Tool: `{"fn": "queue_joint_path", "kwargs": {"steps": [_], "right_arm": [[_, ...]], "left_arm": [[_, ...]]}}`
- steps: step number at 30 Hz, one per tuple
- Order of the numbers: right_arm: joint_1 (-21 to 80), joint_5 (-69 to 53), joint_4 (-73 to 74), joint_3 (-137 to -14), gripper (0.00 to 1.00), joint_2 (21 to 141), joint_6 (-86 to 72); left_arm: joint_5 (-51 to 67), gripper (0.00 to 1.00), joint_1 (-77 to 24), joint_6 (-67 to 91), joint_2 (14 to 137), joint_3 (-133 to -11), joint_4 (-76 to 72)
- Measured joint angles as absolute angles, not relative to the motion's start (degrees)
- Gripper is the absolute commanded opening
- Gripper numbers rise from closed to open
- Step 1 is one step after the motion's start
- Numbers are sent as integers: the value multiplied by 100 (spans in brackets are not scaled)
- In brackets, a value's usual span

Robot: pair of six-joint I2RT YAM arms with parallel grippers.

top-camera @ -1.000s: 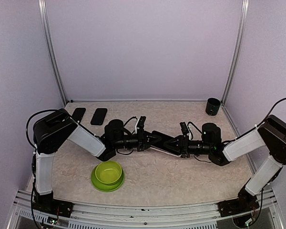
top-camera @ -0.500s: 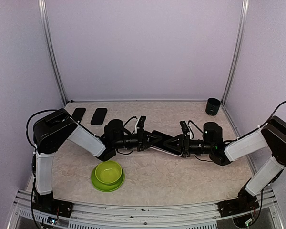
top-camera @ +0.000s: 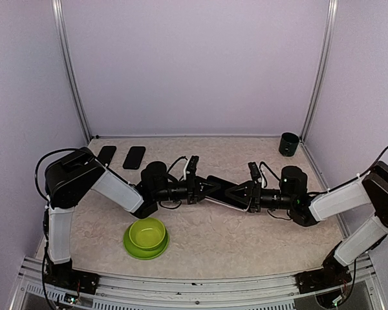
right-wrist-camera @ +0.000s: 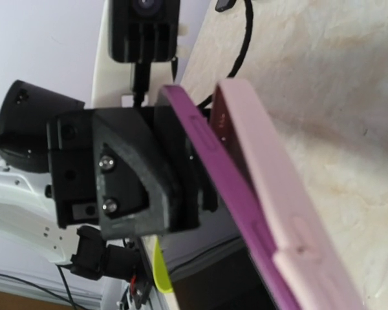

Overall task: Put the phone into the phone case
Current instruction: Install the phone on the phone case.

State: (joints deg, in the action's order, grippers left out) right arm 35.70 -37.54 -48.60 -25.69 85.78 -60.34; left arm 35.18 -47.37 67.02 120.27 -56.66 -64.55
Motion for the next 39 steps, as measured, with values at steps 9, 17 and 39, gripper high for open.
{"fn": "queue_joint_path", "kwargs": {"steps": [9, 17, 39], "right_arm": [[3535, -3726, -5330, -2471, 42, 8694, -6383], [3503, -3715, -5476, -2453, 27, 8877, -6523], [3498, -3865, -5826, -2451, 3, 8903, -6563]], "left_arm": [[3531, 0, -4733, 6711, 11974, -5647, -6563], [3544, 0, -4722, 6751, 11972, -5634, -6563], [3579, 14, -4670, 6606, 11695, -5498, -6324]]}}
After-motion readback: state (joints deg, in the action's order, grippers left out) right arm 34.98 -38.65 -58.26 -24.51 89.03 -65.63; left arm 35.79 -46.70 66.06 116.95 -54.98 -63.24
